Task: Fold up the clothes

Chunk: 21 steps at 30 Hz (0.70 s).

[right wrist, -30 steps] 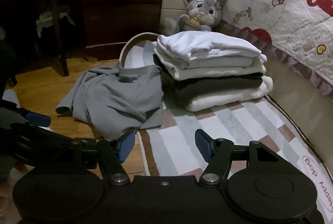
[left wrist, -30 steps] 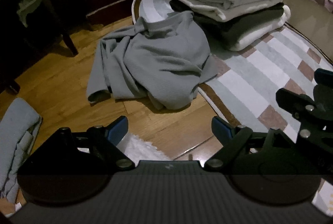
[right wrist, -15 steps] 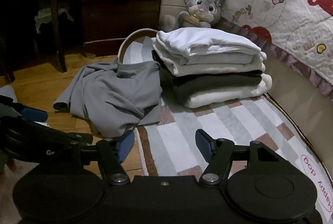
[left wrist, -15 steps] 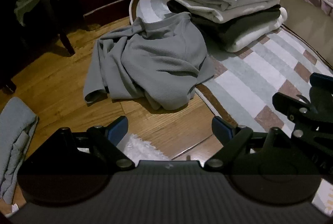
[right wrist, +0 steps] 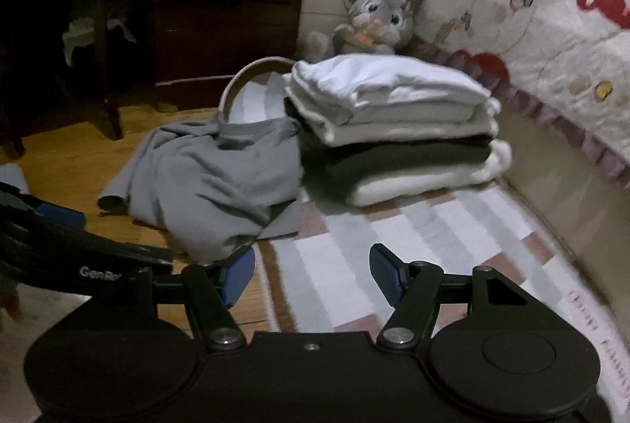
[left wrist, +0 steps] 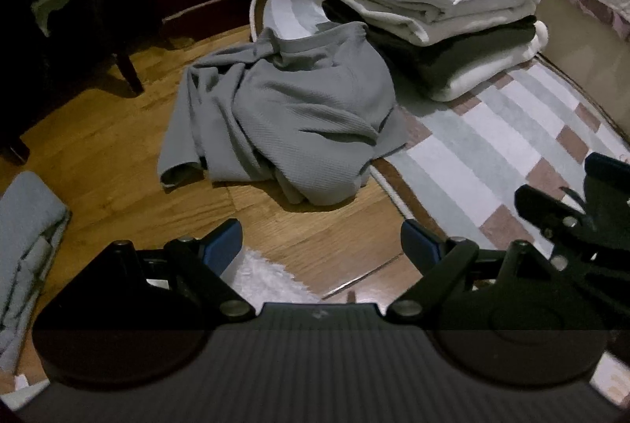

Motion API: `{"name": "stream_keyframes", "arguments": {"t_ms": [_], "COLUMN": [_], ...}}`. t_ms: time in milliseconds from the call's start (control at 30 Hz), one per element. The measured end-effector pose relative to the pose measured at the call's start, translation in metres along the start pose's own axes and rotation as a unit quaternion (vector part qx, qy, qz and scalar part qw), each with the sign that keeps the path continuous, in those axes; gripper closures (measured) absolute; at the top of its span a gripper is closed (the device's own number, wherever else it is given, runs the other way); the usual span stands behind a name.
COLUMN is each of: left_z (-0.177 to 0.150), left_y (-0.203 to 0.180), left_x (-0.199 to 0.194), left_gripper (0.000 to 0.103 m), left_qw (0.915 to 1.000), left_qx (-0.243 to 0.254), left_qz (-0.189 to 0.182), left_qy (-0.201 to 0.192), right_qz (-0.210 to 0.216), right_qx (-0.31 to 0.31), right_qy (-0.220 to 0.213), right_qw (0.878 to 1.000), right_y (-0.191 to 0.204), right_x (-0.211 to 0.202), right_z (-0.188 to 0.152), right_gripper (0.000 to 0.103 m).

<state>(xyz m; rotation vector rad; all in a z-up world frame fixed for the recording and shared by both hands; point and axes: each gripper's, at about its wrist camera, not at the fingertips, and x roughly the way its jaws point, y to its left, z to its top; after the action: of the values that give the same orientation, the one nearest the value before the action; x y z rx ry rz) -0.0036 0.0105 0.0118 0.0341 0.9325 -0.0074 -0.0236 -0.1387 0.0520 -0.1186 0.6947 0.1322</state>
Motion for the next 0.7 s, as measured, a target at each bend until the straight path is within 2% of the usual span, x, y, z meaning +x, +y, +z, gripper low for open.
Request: {"name": "stream_keyframes", "arguments": {"t_ms": [200, 700], "left_z": [0.0014, 0.0005], "left_y": [0.0043, 0.0057], "left_x": [0.0018, 0.0046], "left_gripper": [0.015, 0.015], "left_qw": [0.9998, 0.9999], "left_qx": [-0.018, -0.011], "left_qz": [-0.01, -0.007], "left_qy": [0.007, 0.01], "right_qz": [0.012, 0.03], "right_qx": [0.026, 0.041], "right_qy": [0.011, 0.035], "right_qw": [1.0, 0.998], "right_y": [-0.0069, -0.0091], "right_x": [0.0008, 0.0053], "right_z": [0.0002, -0.0011], "right_gripper": [0.034, 0.034]}}
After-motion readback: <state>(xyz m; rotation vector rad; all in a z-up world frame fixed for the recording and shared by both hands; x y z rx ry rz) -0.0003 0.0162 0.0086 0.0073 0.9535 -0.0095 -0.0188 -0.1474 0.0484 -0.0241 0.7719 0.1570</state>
